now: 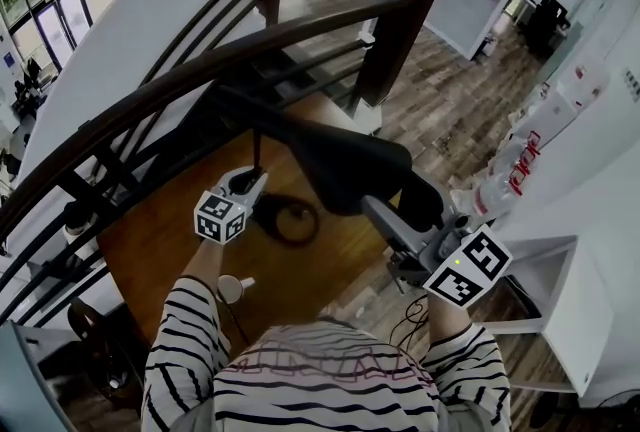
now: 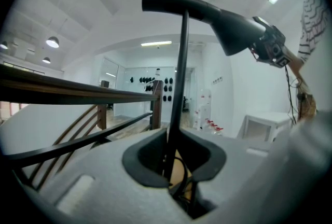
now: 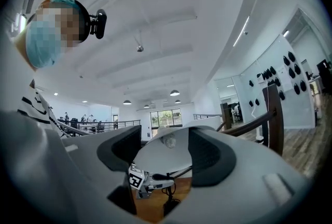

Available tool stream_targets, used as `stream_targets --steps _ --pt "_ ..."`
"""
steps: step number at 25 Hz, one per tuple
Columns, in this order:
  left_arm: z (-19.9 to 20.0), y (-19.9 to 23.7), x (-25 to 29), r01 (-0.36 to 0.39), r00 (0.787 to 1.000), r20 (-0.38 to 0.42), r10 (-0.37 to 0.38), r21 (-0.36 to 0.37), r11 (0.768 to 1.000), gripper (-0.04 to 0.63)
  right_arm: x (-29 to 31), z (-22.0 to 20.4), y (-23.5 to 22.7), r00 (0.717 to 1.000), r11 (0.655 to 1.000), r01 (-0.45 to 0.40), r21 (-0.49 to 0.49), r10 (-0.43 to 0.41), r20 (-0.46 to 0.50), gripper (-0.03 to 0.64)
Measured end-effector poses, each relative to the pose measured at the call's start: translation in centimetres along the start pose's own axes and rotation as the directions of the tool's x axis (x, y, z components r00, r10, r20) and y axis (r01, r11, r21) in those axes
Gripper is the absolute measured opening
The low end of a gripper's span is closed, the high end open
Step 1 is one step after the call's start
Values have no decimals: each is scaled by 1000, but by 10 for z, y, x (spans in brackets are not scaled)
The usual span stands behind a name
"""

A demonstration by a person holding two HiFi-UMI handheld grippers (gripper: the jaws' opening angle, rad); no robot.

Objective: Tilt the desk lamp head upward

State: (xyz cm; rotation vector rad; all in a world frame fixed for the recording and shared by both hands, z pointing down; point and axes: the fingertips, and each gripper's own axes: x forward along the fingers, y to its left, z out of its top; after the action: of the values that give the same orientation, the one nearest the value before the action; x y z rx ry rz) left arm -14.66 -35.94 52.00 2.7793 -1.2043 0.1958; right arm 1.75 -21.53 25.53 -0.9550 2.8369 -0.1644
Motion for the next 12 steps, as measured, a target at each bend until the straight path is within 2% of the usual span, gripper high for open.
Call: stream_targets --steps 12 --pt "-2 8 -1 1 1000 -6 -1 7 1000 54 24 37 3 998 998 -65 -11 65 22 291"
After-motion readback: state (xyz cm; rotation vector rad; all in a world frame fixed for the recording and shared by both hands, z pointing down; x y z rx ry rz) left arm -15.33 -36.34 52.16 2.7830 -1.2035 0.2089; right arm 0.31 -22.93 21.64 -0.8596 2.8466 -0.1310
